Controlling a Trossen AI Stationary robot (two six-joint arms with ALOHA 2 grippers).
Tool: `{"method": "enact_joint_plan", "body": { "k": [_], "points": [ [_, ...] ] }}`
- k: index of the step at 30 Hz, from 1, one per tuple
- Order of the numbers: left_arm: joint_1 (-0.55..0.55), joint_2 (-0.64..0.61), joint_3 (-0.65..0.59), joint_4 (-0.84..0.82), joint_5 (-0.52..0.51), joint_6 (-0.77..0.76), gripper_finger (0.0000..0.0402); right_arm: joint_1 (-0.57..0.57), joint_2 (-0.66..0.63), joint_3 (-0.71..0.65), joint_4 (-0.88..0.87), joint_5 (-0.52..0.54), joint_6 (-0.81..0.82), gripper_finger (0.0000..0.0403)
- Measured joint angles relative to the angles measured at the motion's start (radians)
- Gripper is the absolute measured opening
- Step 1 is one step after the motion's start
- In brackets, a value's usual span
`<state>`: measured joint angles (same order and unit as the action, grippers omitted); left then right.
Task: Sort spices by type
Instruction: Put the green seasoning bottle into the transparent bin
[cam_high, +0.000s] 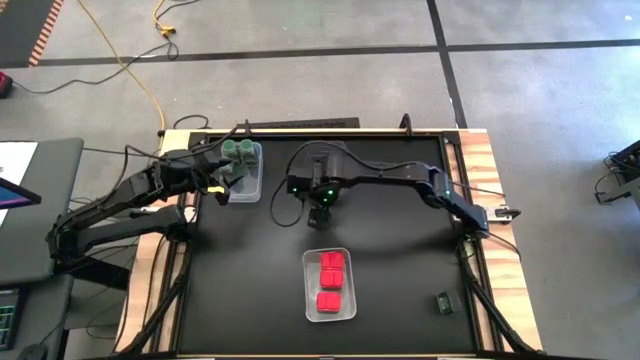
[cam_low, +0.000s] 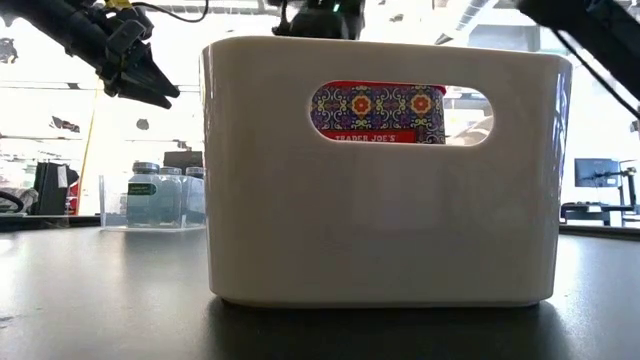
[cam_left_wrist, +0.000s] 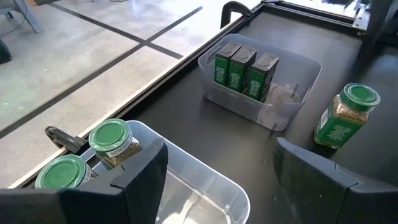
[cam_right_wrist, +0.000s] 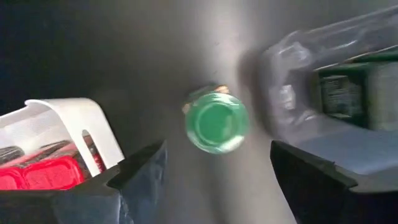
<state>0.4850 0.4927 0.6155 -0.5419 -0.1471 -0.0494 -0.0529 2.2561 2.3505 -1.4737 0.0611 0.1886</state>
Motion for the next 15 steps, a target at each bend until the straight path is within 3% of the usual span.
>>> {"method": "enact_joint_plan", "body": {
  "k": [4,7,15],
  "points": [
    [0.0,0.0,0.0,0.0,0.0,-0.007,0.0275,0.023,-0.082,-0.025,-0.011,0.106,-0.012,0.0317],
    [0.0,0.012,0.0,0.001,0.003,-0.031,0.0275,0.029,-0.165,-0.149,-0.005,0.146,-0.004,0.0315],
    [-0.047,0.119,0.0,0.099,0.021,-0.045,0.0275,0.028,-0.564,-0.816,0.272,0.144,0.157,0.0313]
  ]
}}
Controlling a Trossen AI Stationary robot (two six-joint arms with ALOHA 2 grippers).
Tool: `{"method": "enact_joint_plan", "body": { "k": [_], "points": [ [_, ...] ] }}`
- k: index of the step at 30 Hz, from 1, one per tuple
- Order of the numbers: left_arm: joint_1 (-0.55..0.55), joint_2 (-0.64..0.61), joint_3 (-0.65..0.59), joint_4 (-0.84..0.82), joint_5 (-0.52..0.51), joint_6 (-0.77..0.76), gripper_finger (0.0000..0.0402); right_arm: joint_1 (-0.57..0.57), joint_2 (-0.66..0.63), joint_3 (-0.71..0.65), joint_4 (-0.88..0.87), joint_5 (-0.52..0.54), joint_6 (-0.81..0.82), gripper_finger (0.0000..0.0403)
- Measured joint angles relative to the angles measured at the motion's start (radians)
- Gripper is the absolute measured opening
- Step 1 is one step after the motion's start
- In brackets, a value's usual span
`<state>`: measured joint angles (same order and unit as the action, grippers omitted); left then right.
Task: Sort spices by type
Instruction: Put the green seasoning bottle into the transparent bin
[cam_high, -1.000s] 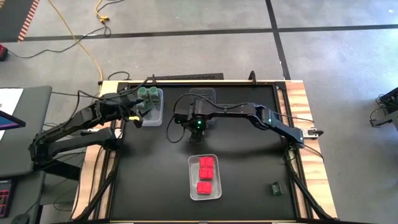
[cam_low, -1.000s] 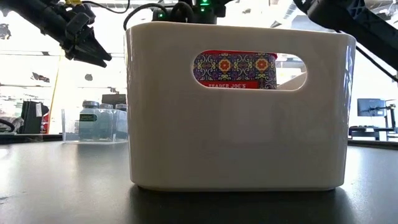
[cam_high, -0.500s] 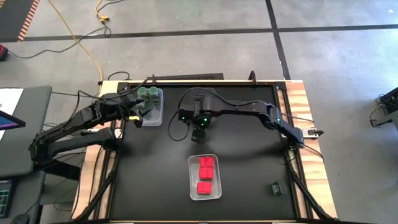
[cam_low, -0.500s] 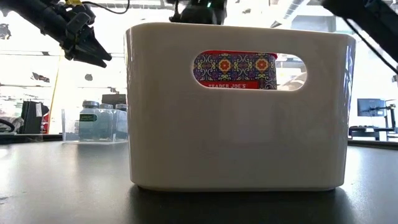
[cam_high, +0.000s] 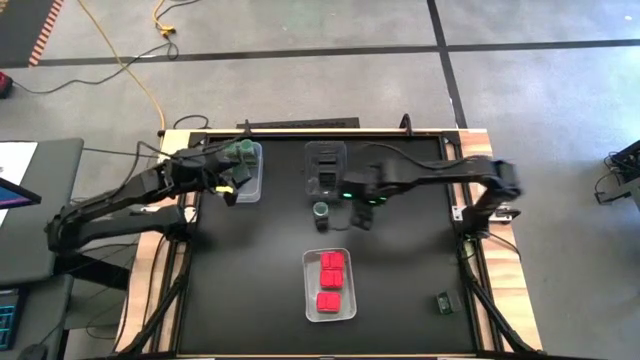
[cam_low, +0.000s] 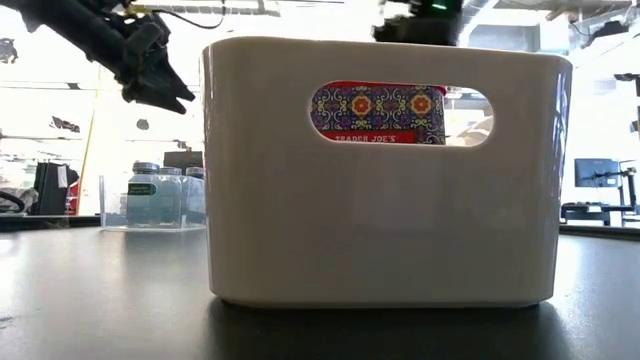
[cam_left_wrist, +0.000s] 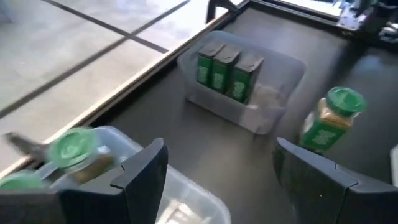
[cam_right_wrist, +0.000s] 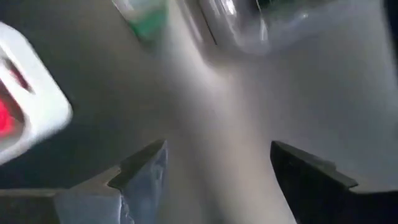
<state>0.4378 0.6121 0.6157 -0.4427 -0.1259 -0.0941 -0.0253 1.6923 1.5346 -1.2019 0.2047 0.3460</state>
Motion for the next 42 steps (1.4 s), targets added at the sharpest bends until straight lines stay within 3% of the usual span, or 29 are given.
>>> {"method": "enact_joint_plan", "body": {
  "k": [5,9,12,15,18,29,36,42],
  "points": [
    [-0.09,0.133,0.039,0.086,-0.007,-0.052,0.0275,0.021,-0.299,-0.35,0.146,0.002,0.21,0.0313],
    [-0.189,0.274,0.111,0.121,-0.103,-0.06,0.0275,0.054,-0.514,-0.557,0.303,0.006,0.318,0.0313],
    [-0.252,0.386,0.189,0.121,-0.169,-0.073,0.0275,0.079,-0.647,-0.678,0.408,0.04,0.367,0.0313],
    [-0.294,0.49,0.269,0.122,-0.188,-0.096,0.0275,0.111,-0.753,-0.799,0.508,0.127,0.378,0.0313],
    [-0.329,0.576,0.335,0.117,-0.189,-0.086,0.0275,0.125,-0.826,-0.884,0.555,0.145,0.355,0.0313],
    [-0.458,0.818,0.525,0.125,-0.187,0.044,0.0275,0.117,-0.888,-0.946,0.394,0.104,0.387,0.0313],
    [-0.473,1.001,0.641,0.116,-0.173,-0.044,0.0275,0.116,-0.889,-0.946,0.395,0.109,0.361,0.0313],
    [-0.469,1.078,0.667,0.104,-0.11,-0.135,0.0275,0.116,-0.889,-0.946,0.395,0.109,0.353,0.0313]
  ]
}}
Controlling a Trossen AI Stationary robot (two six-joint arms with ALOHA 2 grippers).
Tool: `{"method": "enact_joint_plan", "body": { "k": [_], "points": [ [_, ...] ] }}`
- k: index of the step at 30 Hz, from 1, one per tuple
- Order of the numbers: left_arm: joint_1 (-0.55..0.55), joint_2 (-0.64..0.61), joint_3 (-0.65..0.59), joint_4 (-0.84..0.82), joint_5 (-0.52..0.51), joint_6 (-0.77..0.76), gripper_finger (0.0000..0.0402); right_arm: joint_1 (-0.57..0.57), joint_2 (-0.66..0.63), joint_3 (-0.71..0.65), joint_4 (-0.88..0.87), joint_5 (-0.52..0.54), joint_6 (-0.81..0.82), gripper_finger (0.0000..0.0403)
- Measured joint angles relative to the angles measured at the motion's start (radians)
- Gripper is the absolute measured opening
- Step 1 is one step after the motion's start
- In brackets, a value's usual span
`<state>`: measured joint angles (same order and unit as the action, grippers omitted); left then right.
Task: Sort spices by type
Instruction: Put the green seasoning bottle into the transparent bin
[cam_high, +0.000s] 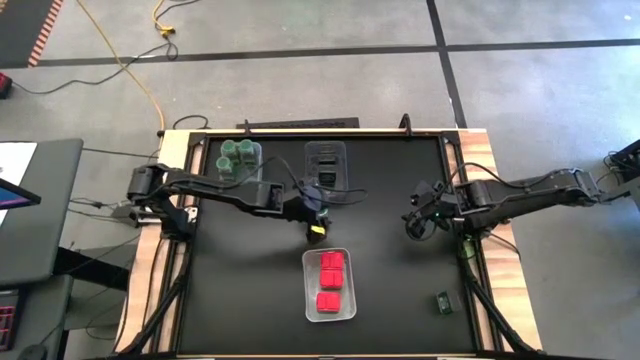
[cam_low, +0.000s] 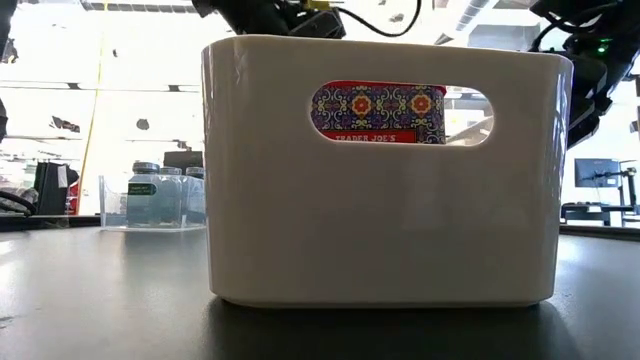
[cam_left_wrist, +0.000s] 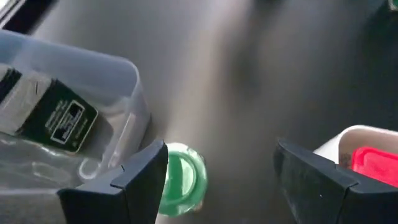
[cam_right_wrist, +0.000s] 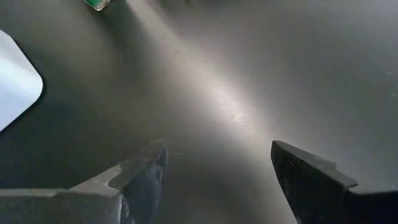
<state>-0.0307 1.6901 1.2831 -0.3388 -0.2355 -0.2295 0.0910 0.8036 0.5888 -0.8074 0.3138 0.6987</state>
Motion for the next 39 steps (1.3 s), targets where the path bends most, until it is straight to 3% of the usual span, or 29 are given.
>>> {"method": "enact_joint_plan", "body": {
  "k": [15,20,35,39],
  "points": [
    [0.049,-0.001,-0.009,-0.057,0.01,0.07,0.0275,0.0,0.0,0.0,0.001,0.003,-0.029,0.0313],
    [0.065,0.015,-0.009,-0.051,0.088,0.087,0.0275,0.0,0.0,0.0,0.002,0.003,-0.026,0.0313],
    [0.067,0.087,-0.011,-0.07,0.096,0.093,0.0275,0.002,0.001,0.0,0.008,0.003,-0.026,0.0313],
    [0.068,0.094,-0.011,-0.062,0.095,0.153,0.0275,0.0,0.001,0.0,0.008,0.003,-0.027,0.0313]
  ]
}}
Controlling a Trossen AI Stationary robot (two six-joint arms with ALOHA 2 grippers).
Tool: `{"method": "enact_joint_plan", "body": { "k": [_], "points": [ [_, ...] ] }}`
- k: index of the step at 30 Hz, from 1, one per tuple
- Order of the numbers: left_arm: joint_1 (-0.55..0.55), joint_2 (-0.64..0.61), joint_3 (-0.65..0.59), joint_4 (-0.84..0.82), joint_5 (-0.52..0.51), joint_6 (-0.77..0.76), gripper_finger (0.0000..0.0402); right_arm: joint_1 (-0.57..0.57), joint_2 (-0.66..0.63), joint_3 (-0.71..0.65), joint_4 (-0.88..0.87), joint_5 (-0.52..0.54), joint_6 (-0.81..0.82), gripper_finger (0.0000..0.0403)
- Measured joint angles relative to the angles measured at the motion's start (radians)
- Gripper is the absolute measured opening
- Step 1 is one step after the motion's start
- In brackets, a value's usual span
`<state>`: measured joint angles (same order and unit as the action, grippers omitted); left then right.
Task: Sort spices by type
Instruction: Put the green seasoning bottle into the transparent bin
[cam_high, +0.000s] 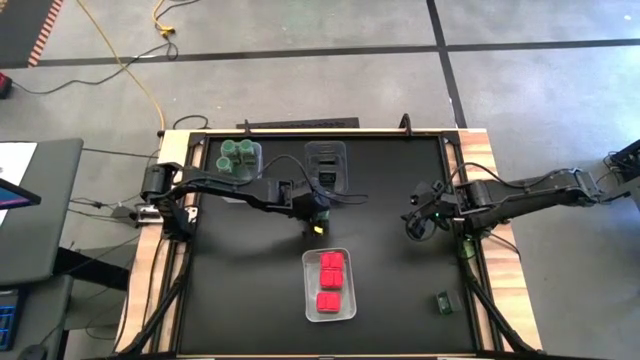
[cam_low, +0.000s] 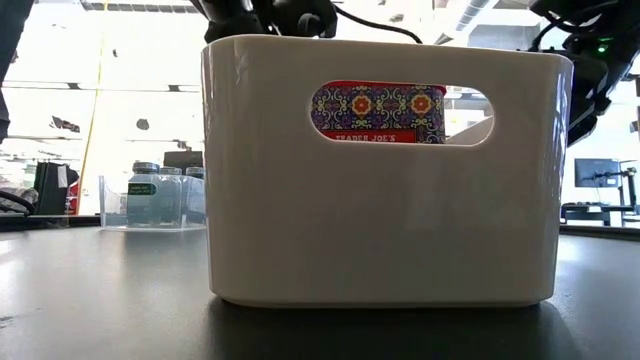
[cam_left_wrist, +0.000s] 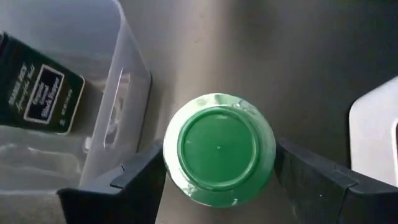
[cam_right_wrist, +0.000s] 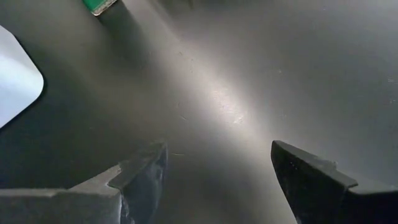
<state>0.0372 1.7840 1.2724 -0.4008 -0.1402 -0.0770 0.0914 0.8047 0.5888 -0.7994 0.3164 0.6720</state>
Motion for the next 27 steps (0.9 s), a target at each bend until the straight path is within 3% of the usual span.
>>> {"method": "enact_joint_plan", "body": {
  "k": [8,19,27],
  "points": [
    [0.0,0.017,0.0,0.014,0.001,0.081,0.0269,0.0,0.0,0.0,-0.001,0.0,-0.003,0.0313],
    [0.003,0.039,0.002,0.037,0.004,0.04,0.0195,0.0,0.0,0.0,-0.001,0.0,-0.015,0.0313],
    [0.006,0.042,0.02,0.021,-0.005,0.053,0.0193,0.0,0.0,-0.005,0.008,0.0,-0.018,0.0313]
  ]
}}
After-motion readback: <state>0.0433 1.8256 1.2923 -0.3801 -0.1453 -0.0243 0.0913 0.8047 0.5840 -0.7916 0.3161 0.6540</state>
